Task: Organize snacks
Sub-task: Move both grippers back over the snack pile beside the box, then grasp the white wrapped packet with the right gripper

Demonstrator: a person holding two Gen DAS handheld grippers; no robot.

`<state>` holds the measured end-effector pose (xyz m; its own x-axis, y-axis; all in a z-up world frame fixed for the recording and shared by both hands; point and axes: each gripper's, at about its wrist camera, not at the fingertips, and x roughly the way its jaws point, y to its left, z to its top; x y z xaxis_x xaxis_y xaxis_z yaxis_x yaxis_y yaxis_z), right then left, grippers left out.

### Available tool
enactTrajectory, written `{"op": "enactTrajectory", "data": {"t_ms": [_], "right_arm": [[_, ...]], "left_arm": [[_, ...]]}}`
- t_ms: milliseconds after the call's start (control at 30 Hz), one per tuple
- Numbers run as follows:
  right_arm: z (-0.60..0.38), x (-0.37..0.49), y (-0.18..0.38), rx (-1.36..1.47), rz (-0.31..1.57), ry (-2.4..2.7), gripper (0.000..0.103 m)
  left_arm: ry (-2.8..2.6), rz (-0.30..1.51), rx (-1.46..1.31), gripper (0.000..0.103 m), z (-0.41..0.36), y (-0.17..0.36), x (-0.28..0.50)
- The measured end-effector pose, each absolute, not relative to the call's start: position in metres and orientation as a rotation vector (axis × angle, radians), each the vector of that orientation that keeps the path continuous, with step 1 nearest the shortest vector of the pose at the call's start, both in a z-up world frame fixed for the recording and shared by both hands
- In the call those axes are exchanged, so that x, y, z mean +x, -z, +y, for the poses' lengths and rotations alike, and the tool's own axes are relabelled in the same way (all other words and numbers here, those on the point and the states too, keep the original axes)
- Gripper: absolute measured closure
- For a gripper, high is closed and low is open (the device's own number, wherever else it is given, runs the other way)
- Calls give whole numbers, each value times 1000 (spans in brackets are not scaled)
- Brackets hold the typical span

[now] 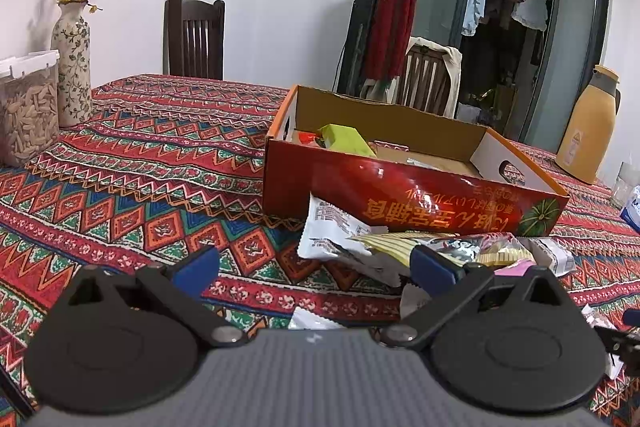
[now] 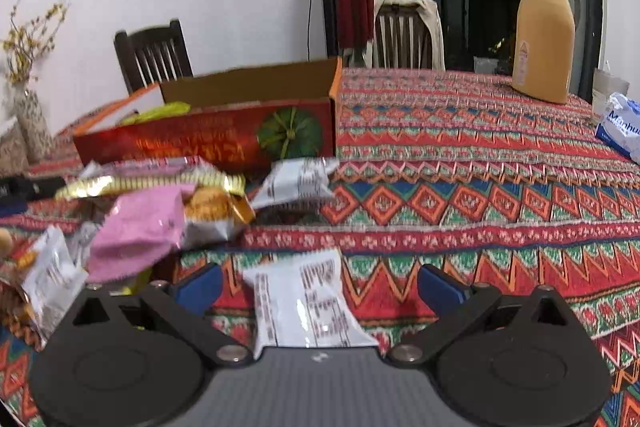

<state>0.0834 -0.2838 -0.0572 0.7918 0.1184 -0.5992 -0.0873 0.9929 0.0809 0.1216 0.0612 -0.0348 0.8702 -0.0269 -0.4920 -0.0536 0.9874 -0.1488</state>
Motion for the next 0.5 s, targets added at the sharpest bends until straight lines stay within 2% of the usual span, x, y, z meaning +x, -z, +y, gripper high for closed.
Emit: {"op": "enactTrajectory", "data": {"t_ms": [500], "right_arm": [[-269, 94, 63, -36, 711, -154, 0]], "left_arm": [[-37, 522, -169, 0, 63, 36, 121]]}}
